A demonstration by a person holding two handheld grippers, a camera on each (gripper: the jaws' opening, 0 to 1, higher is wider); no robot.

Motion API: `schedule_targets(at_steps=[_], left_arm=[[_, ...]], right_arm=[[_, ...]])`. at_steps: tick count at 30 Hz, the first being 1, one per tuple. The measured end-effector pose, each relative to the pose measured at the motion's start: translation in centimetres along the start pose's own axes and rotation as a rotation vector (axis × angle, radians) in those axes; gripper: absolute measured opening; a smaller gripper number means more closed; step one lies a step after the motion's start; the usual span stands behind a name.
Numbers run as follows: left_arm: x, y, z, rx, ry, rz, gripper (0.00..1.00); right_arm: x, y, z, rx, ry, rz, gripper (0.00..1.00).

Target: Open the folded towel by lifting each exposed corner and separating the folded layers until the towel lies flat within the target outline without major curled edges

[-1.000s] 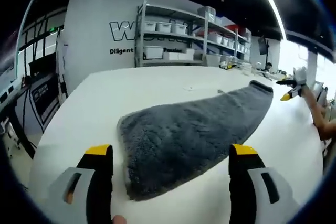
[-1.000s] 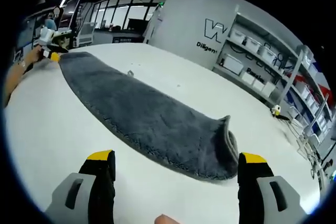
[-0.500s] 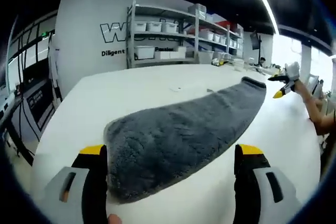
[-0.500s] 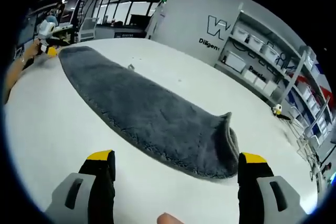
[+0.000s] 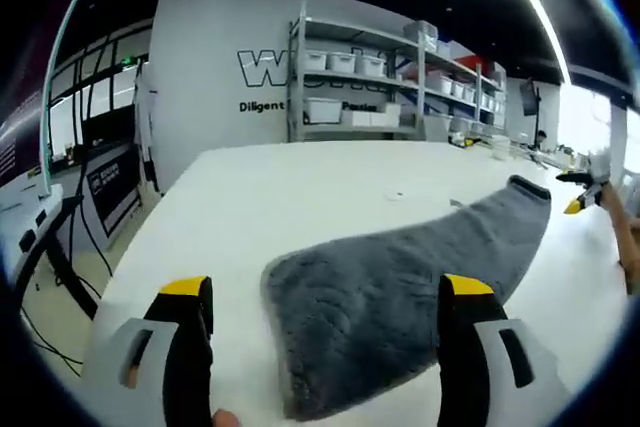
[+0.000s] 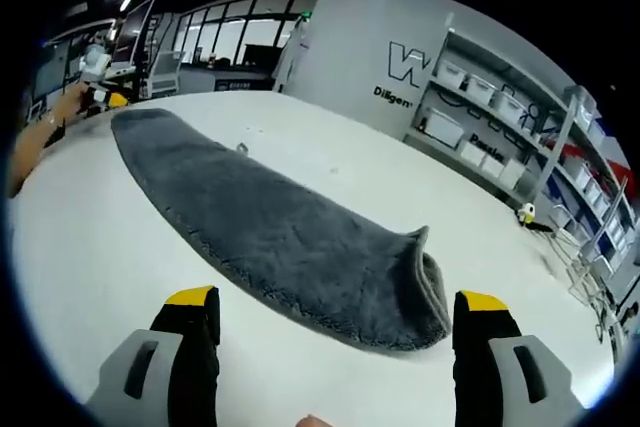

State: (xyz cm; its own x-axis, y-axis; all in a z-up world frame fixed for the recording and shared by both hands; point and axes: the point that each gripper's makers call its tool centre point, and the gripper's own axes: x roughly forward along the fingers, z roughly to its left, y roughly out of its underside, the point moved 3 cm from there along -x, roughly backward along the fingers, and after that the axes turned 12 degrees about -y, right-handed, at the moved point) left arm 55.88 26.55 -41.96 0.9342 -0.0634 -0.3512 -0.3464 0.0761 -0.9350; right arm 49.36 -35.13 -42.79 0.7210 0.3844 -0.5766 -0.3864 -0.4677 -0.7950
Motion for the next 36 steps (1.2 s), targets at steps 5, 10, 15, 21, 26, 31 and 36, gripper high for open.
schedule_targets(at_steps=[5, 10, 15, 21, 26, 31, 36], left_arm=[[1.6, -0.7, 1.1, -0.012, -0.056, -0.013, 0.83], [3.6, -0.5, 1.2, 0.034, -0.08, 0.0, 0.8], [5.3, 0.3, 1.0, 0.056, -0.086, 0.018, 0.7], [6.4, 0.4, 2.2, 0.052, -0.158, 0.008, 0.46], [6.8, 1.4, 1.4, 0.068, -0.12, 0.051, 0.42], [7.0, 2.6, 1.1, 0.144, -0.127, 0.093, 0.33], [6.8, 2.7, 0.5, 0.145, -0.098, 0.091, 0.24]], right_arm=[[0.1, -0.2, 0.2, -0.004, -0.009, -0.006, 0.99], [-0.2, 0.1, -0.2, 0.003, -0.004, 0.006, 0.99], [-0.8, -0.4, -0.8, 0.034, 0.018, -0.044, 0.99], [-0.8, -0.6, -0.7, 0.034, 0.022, -0.055, 0.99], [-0.6, -0.4, -0.7, 0.033, 0.017, -0.043, 0.99], [-0.5, -0.1, -0.5, 0.029, 0.013, -0.024, 0.99], [-0.4, 0.2, -0.6, 0.028, 0.013, -0.011, 0.99]])
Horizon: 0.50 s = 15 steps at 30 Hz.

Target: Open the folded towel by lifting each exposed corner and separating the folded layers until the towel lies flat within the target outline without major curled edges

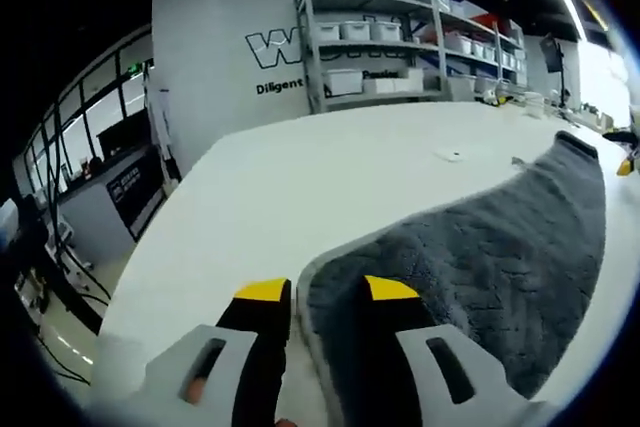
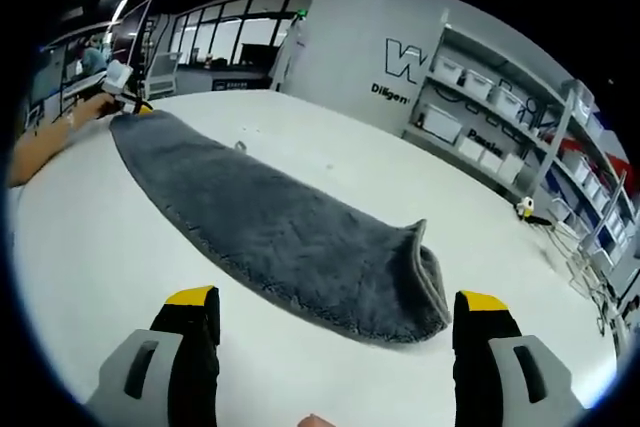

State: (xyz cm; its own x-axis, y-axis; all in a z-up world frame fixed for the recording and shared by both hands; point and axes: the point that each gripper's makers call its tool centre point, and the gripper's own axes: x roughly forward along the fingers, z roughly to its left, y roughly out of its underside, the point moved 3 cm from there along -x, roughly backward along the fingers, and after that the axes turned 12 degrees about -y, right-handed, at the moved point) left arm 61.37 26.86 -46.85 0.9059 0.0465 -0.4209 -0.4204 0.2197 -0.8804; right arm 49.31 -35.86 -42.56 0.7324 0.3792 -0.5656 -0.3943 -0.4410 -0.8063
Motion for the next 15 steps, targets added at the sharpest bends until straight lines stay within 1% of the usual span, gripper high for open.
schedule_targets(at_steps=[1, 3, 5, 7, 10, 15], left_arm=[[-0.01, 0.07, -0.18, 0.004, 0.011, 0.001, 0.22], [0.02, 0.15, -0.31, 0.01, 0.015, -0.002, 0.2], [-0.02, 0.18, -0.6, 0.018, 0.035, -0.006, 0.14], [-0.14, 0.22, -1.0, 0.038, 0.042, -0.015, 0.11], [-0.2, 0.09, -1.03, 0.08, 0.03, -0.026, 0.1], [-0.14, 0.05, -1.03, 0.095, 0.028, -0.039, 0.07]], right_arm=[[0.01, 0.01, -0.03, 0.001, 0.0, 0.0, 0.99], [0.06, 0.04, -0.12, 0.003, 0.0, 0.003, 0.99], [0.1, 0.13, -0.08, 0.0, 0.001, 0.007, 0.99], [0.09, 0.15, -0.05, -0.001, 0.0, 0.009, 0.99], [0.06, 0.18, -0.01, -0.001, 0.0, 0.011, 0.99], [-0.02, 0.14, -0.13, 0.002, 0.002, 0.008, 0.99]])
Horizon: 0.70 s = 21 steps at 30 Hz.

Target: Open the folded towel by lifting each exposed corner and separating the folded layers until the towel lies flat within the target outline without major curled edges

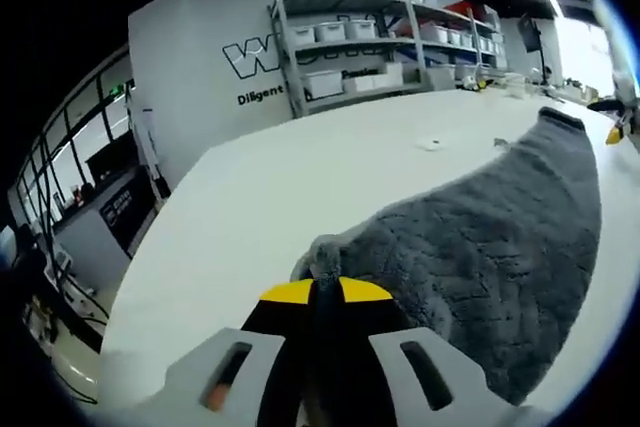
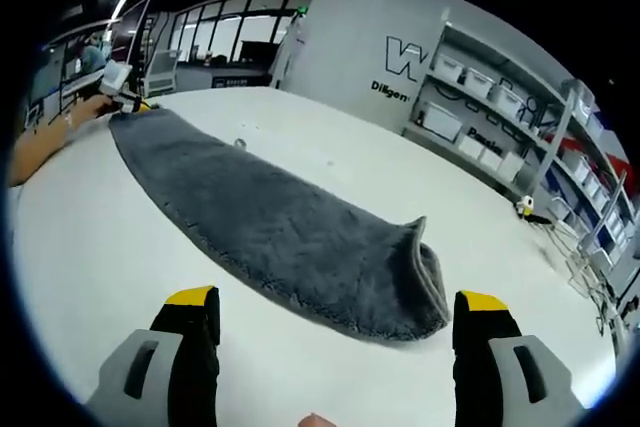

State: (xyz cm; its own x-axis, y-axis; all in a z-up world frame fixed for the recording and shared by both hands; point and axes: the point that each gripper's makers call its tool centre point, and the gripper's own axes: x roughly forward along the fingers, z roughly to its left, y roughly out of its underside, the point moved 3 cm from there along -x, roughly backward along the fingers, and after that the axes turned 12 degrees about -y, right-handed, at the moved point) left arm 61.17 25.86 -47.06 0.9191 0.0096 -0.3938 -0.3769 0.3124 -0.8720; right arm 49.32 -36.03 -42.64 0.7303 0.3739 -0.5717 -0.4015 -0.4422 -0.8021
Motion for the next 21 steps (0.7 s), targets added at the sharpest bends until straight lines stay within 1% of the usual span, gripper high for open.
schedule_targets(at_steps=[7, 10, 12, 13, 15, 16, 19, 20, 21], left_arm=[[0.0, 0.0, 0.1, 0.004, -0.006, -0.005, 0.06], [0.0, 0.1, 0.1, -0.001, -0.004, -0.009, 0.06], [0.0, 0.1, 0.1, -0.007, 0.002, -0.015, 0.07], [-0.1, 0.2, 0.2, -0.013, 0.008, -0.019, 0.07], [-0.1, 0.3, 0.2, -0.046, 0.019, -0.02, 0.07], [-0.1, 0.3, 0.2, -0.047, 0.02, -0.019, 0.07], [-0.1, 0.2, 0.1, -0.033, 0.017, -0.019, 0.07], [-0.1, 0.2, 0.1, -0.029, 0.015, -0.019, 0.07], [-0.1, 0.2, 0.0, -0.024, 0.014, -0.018, 0.07]], right_arm=[[-0.3, -0.6, -0.6, 0.01, 0.015, -0.017, 0.99], [-0.4, -1.2, -0.9, 0.01, 0.013, -0.025, 0.99], [-0.5, -2.1, -1.3, 0.004, 0.015, -0.063, 0.98], [-0.5, -3.0, -1.6, -0.013, 0.009, -0.101, 0.97], [-0.4, -4.3, -2.0, -0.051, -0.029, -0.165, 0.93], [-0.4, -4.7, -2.2, -0.062, -0.033, -0.182, 0.9], [-0.3, -5.4, -3.7, -0.076, 0.006, -0.187, 0.75], [0.0, -5.5, -4.3, -0.083, 0.019, -0.177, 0.69], [0.3, -5.6, -4.8, -0.083, 0.026, -0.169, 0.65]])
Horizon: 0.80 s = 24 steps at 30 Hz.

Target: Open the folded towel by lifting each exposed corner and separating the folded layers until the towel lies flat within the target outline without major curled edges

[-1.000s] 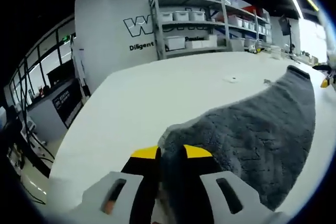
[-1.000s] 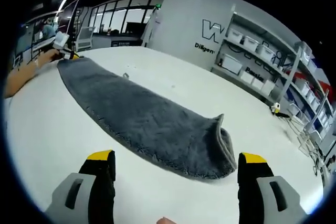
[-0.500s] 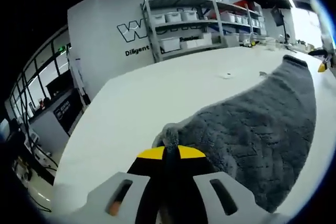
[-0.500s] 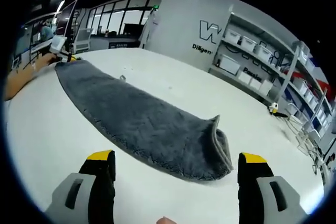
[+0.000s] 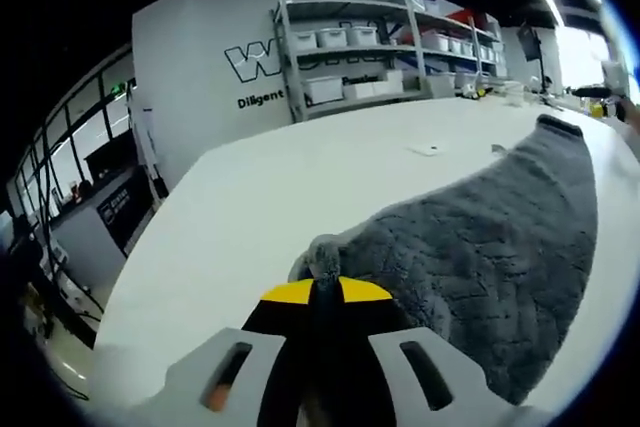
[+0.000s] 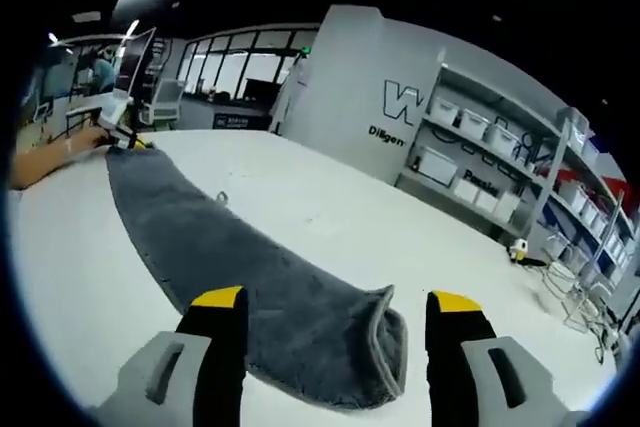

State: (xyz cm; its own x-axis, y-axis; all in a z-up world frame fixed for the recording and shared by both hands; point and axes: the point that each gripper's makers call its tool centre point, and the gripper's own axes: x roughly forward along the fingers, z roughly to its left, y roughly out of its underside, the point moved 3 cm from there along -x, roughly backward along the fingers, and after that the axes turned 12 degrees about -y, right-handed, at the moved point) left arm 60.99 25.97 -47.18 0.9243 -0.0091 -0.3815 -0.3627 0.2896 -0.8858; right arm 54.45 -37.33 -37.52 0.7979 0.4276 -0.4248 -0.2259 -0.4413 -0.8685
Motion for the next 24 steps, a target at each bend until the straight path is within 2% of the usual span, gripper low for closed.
schedule_targets(at_steps=[6, 9, 11, 13, 16, 21, 24], left_arm=[[-0.2, 0.0, -0.2, 0.021, -0.002, -0.003, 0.07], [-0.2, 0.0, -0.2, 0.024, -0.003, -0.001, 0.07], [-0.2, 0.0, -0.2, 0.024, -0.003, -0.001, 0.07], [-0.2, 0.0, -0.2, 0.024, -0.003, -0.001, 0.07], [-0.2, 0.0, -0.2, 0.039, -0.009, -0.001, 0.07], [-0.1, -0.1, -0.1, 0.066, -0.017, -0.002, 0.07], [-0.1, -0.1, -0.1, 0.058, -0.014, -0.002, 0.07]], right_arm=[[2.7, 1.1, -2.8, 0.037, 0.027, 0.052, 0.47], [4.2, 1.9, -3.5, 0.066, 0.001, 0.106, 0.38], [5.1, 2.3, -3.9, 0.097, -0.006, 0.127, 0.38], [5.9, 2.9, -4.4, 0.099, -0.006, 0.184, 0.37], [7.3, 3.2, -5.3, 0.101, 0.008, 0.21, 0.37], [8.9, 3.8, -6.2, 0.159, 0.009, 0.23, 0.33], [9.7, 4.7, -6.9, 0.185, 0.045, 0.248, 0.32]])
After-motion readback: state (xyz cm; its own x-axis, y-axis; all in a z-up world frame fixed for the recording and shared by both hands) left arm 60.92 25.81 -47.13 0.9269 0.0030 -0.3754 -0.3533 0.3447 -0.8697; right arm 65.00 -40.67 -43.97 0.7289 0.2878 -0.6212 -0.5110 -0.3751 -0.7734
